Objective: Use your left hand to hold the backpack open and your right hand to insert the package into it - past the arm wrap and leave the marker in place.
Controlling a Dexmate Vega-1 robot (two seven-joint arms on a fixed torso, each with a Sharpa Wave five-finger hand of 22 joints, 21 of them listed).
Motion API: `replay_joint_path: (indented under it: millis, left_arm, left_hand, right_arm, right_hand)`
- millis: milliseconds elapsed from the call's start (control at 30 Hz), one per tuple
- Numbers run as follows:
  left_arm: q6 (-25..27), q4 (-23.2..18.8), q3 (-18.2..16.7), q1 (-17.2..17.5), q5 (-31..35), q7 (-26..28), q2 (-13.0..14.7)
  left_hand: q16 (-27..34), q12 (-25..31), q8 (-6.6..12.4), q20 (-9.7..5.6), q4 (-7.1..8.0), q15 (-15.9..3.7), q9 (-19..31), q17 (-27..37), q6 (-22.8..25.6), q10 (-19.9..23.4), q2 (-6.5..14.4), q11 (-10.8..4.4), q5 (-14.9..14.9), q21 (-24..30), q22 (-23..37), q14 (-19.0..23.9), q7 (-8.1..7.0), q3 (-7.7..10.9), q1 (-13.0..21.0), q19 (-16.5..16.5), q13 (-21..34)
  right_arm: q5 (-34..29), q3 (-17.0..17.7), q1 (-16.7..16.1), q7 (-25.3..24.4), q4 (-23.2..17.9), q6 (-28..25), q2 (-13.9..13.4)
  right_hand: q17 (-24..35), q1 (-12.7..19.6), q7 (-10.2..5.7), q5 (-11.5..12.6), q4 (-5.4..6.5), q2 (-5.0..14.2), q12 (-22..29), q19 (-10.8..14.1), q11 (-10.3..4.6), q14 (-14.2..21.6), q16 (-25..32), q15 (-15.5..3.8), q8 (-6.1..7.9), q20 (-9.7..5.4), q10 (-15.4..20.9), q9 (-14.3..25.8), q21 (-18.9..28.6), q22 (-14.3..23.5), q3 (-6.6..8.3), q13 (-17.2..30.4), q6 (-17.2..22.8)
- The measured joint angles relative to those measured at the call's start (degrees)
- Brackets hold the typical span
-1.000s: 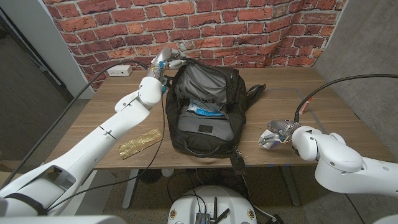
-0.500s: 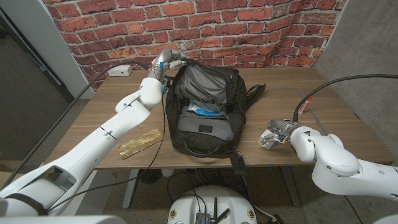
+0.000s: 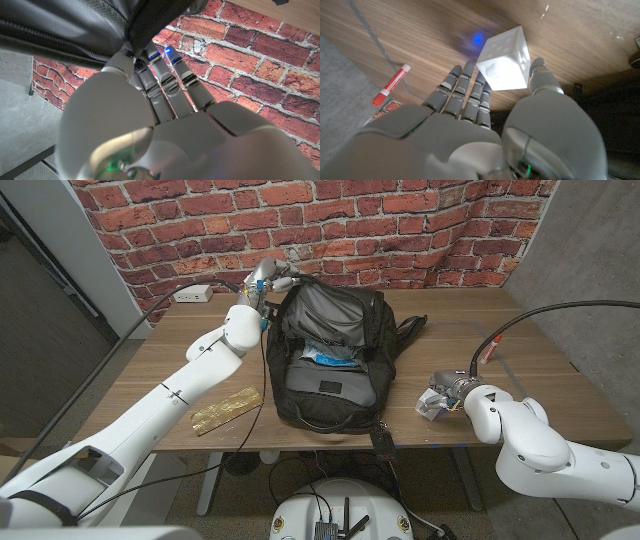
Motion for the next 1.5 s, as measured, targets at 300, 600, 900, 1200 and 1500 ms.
replay_joint_path:
  millis: [300, 600, 900, 1200, 1500]
  left_arm:
    - [0.03, -0.32, -0.30, 0.45, 0.00, 0.38, 0.11]
    - [0.00, -0.38, -0.48, 0.64, 0.00, 0.59, 0.16]
    - [-0.37, -0.27, -0.61, 0.67, -0.05, 0.60, 0.20]
    - [-0.77, 0.02, -0.64, 0.65, -0.17, 0.57, 0.22]
    - [-1.08, 0.40, -0.65, 0.43, -0.31, 0.32, 0.18]
  left_hand:
    - [-0.03, -0.02, -0.01, 0.00, 0.00, 0.00, 0.02, -0.01, 0.01, 0.03, -0.03, 0.03, 0.00, -0.22, 0.00, 0.00, -0.02, 0.00, 0.18, 0.00, 0.00]
    - [0.08, -0.11, -0.03, 0.00, 0.00, 0.00, 0.01, -0.01, 0.05, 0.06, -0.06, 0.06, -0.01, -0.21, 0.00, 0.00, -0.07, 0.00, 0.31, 0.00, 0.00]
    - [0.08, -0.16, -0.04, 0.00, 0.00, 0.00, 0.00, 0.03, 0.06, 0.08, -0.05, 0.08, 0.12, -0.21, 0.00, 0.00, -0.08, 0.00, 0.30, 0.00, 0.00]
    - [0.08, 0.00, -0.20, 0.00, 0.00, 0.00, 0.00, 0.03, 0.05, 0.09, -0.03, 0.08, 0.12, -0.21, 0.00, 0.00, -0.09, 0.00, 0.27, 0.00, 0.00]
    - [0.08, -0.01, -0.22, 0.00, 0.00, 0.00, -0.02, 0.03, -0.03, 0.09, -0.03, 0.08, 0.12, -0.21, 0.00, 0.00, -0.18, 0.00, 0.26, 0.00, 0.00]
  right_arm:
    - [-5.07, -0.53, -0.41, 2.38, 1.14, -0.30, 1.47]
    - [-9.37, 0.26, -2.58, 3.37, 2.51, -0.35, 3.46]
    - [-13.87, 2.73, -5.58, 3.25, 3.38, 0.45, 5.11]
    - [-15.20, 6.01, -8.57, 3.01, 3.08, 1.20, 5.53]
    - [-15.29, 9.94, -11.72, 2.18, 1.53, 1.58, 5.46]
  right_hand:
    - [3.57, 2.38, -1.37, -0.39, 0.00, 0.58, 2.17, 3.35, -2.07, 5.82, 4.89, -0.40, 2.04, -0.42, 5.75, -0.17, 0.22, 0.00, 0.00, 1.42, 5.24]
    - [5.21, 6.04, -3.47, -0.48, -0.28, 1.21, 3.10, 7.56, -3.20, 12.23, 6.96, -1.07, 4.30, -0.80, 9.94, -0.97, 1.10, -0.01, 1.50, 1.66, 11.17]
    - [5.49, 8.12, -4.37, -0.68, -0.26, 1.49, 3.11, 9.09, -2.99, 14.52, 6.89, -1.61, 5.25, -0.90, 12.16, -1.23, 1.10, 0.28, 2.49, 0.80, 14.01]
    - [5.49, 8.12, -4.19, -0.21, -0.26, 1.49, 3.10, 9.60, -2.78, 15.86, 6.77, -1.91, 5.58, -1.00, 13.17, -1.38, 1.10, 0.27, 2.96, 0.53, 14.51]
    - [5.43, 8.19, -4.18, -0.21, -0.24, 1.42, 3.10, 10.22, -2.56, 16.69, 6.68, -2.14, 5.57, -1.00, 13.43, -1.34, 1.55, 0.27, 3.38, 0.37, 14.51]
